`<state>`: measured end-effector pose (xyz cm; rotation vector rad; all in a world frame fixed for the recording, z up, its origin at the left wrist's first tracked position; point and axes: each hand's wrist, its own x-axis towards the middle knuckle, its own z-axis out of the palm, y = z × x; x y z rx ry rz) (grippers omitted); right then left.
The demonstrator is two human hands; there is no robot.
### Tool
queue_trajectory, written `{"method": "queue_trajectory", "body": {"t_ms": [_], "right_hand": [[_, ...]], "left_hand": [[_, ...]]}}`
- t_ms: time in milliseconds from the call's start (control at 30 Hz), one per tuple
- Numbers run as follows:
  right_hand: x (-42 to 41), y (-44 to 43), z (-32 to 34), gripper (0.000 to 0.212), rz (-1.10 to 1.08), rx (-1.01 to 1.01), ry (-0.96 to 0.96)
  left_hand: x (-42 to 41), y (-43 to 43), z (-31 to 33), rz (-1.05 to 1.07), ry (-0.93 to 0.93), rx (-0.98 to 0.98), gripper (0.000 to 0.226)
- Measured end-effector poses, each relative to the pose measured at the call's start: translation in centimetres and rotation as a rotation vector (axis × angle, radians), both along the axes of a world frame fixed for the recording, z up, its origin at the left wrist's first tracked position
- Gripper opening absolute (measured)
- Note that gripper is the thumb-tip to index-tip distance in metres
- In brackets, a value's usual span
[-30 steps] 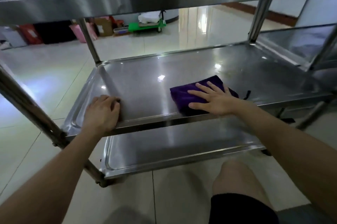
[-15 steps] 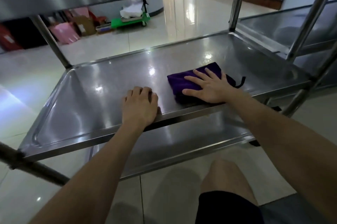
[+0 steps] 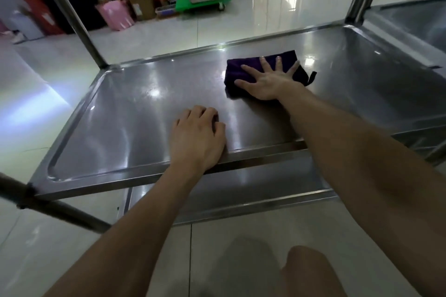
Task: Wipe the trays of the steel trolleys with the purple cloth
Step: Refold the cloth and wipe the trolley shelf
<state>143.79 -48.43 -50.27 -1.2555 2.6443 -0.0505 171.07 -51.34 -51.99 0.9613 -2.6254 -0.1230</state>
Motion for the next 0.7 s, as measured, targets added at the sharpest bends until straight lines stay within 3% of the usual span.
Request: {"method": "queue_trajectory", "body": {"t_ms": [267,467,700], "right_hand": [[3.5,1.6,-0.9,0.093,0.154,0.003,0.009],[6.0,8.0,-1.7,0.09,0.253,-0.038,0.01],[4.5,15.1,-1.3,0.084,0.146,-0.068,-0.029]], "left_hand": [[0.1,-2.8,-0.4,0.043,0.035,-0.013,0.036],[-0.7,-4.4,0.3,0.017,-0.007,-0.002,0.042],[-2.7,-4.1,1.8,0.037,-0.092,-0.001,0.044]]}}
